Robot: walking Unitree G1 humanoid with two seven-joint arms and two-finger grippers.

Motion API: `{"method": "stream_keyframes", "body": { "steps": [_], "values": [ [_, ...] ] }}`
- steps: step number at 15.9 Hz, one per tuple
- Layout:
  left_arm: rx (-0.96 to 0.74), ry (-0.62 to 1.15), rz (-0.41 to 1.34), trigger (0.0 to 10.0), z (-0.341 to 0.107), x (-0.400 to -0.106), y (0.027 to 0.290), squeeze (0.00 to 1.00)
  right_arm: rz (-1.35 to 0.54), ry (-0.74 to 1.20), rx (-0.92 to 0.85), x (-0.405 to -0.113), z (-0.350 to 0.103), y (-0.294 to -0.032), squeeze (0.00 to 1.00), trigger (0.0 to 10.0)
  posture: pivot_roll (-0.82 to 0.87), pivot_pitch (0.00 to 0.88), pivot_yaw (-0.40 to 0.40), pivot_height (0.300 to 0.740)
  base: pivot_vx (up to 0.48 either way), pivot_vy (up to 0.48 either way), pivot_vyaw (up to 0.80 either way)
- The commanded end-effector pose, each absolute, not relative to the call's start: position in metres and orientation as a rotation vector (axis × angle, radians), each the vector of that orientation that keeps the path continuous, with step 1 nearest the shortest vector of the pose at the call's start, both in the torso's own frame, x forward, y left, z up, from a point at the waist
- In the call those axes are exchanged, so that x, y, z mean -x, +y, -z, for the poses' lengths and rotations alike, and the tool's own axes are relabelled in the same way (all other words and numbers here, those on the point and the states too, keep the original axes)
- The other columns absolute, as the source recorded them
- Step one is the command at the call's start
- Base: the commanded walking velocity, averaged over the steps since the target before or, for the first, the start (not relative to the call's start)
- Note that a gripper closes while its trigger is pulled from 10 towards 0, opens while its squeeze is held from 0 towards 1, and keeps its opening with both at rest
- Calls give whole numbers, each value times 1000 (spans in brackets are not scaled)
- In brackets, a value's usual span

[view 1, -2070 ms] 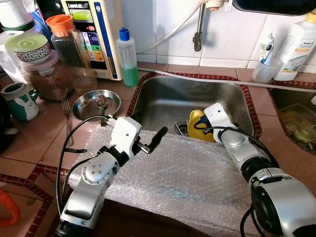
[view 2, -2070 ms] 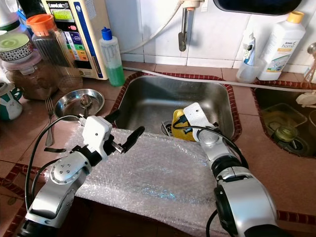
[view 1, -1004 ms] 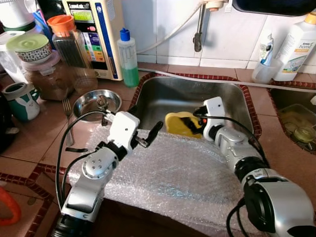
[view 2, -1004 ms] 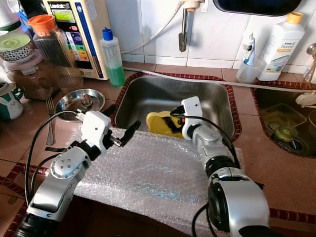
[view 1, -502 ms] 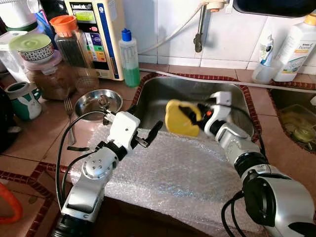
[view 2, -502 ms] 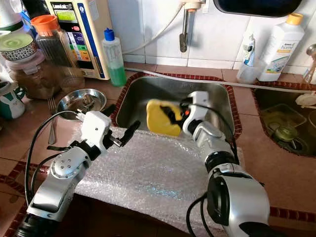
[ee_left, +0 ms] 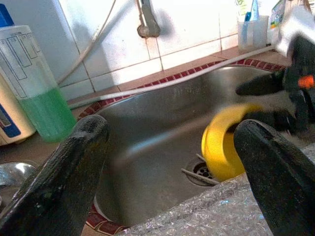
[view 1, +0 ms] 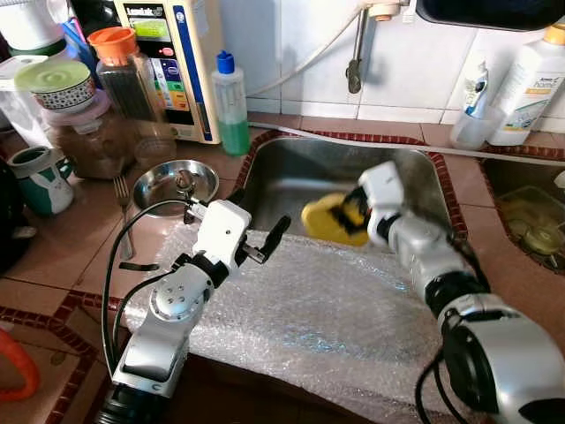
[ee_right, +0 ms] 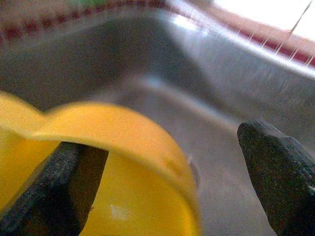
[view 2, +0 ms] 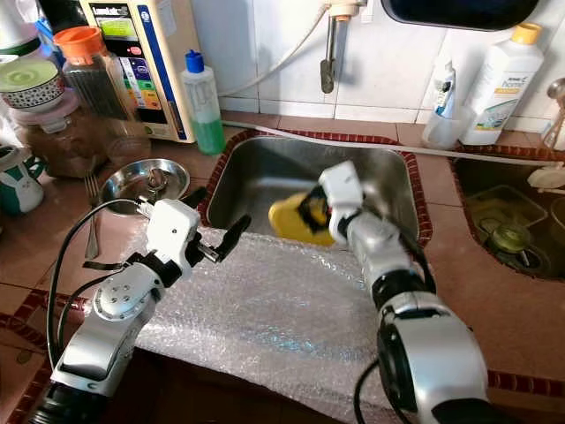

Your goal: Kitchen organization

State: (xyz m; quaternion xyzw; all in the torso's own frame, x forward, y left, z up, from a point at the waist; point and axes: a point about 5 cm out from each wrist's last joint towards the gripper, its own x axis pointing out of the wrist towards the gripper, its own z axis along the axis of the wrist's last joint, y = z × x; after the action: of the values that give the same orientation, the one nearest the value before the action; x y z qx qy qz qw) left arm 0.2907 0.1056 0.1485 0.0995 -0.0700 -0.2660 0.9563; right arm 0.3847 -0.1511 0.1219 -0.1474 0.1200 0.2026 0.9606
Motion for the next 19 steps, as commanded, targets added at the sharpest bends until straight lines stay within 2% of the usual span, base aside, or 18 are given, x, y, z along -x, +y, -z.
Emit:
{"method": "stream_keyframes", "body": {
  "steps": [1,2,3,4,6,7,9,10,12,13,14,15,16,17,18,19],
  "values": [
    [-212,-136,529,10000,-147,-291,108,1000,-405,248,361,-387,-125,-152,1000,10000,101,22,51,740,0,0,0],
    [-215,-136,527,10000,-147,-291,109,945,-432,276,385,-385,-122,-151,1000,10000,102,22,51,740,0,0,0],
    [-218,-134,525,10000,-147,-291,109,0,-490,286,446,-384,-120,-148,1000,10000,101,23,50,740,0,0,0],
    [-221,-133,523,10000,-147,-291,109,0,-521,319,340,-384,-122,-146,1000,10000,100,22,51,740,0,0,0],
    [-226,-133,522,10000,-146,-292,109,0,-459,261,463,-390,-133,-152,1000,10000,96,22,52,740,0,0,0],
    [-227,-132,521,10000,-146,-292,108,0,-418,215,626,-392,-137,-155,1000,10000,97,22,50,740,0,0,0],
    [-234,-136,504,10000,-147,-293,109,0,-297,46,528,-400,-164,-159,1000,10000,93,29,50,740,0,0,0],
    [-237,-138,497,10000,-147,-294,110,0,-294,18,370,-401,-170,-160,1000,10000,93,28,50,740,0,0,0],
    [-239,-134,485,10000,-147,-295,112,0,-319,26,361,-399,-168,-161,969,10000,94,26,49,740,0,0,0],
    [-241,-135,487,10000,-146,-294,112,0,-294,26,378,-399,-165,-163,690,10000,95,25,48,740,0,0,0],
    [-243,-136,485,10000,-146,-294,112,0,-283,27,377,-398,-164,-163,686,10000,94,26,48,740,0,0,0],
    [-245,-138,481,10000,-147,-295,112,0,-290,35,373,-398,-162,-163,490,10000,93,27,47,740,0,0,0],
    [-245,-137,478,10000,-147,-295,112,0,-340,104,392,-396,-153,-162,224,10000,93,27,47,740,0,0,0],
    [-246,-136,477,10000,-146,-295,112,0,-453,223,461,-390,-136,-158,47,10000,92,26,47,740,0,0,0],
    [-246,-136,477,10000,-146,-295,112,0,-514,258,554,-386,-129,-157,0,10000,92,26,46,740,0,0,0],
    [-246,-136,476,10000,-146,-295,113,0,-497,251,552,-387,-130,-159,0,10000,93,27,45,740,0,0,0]
  ]
}}
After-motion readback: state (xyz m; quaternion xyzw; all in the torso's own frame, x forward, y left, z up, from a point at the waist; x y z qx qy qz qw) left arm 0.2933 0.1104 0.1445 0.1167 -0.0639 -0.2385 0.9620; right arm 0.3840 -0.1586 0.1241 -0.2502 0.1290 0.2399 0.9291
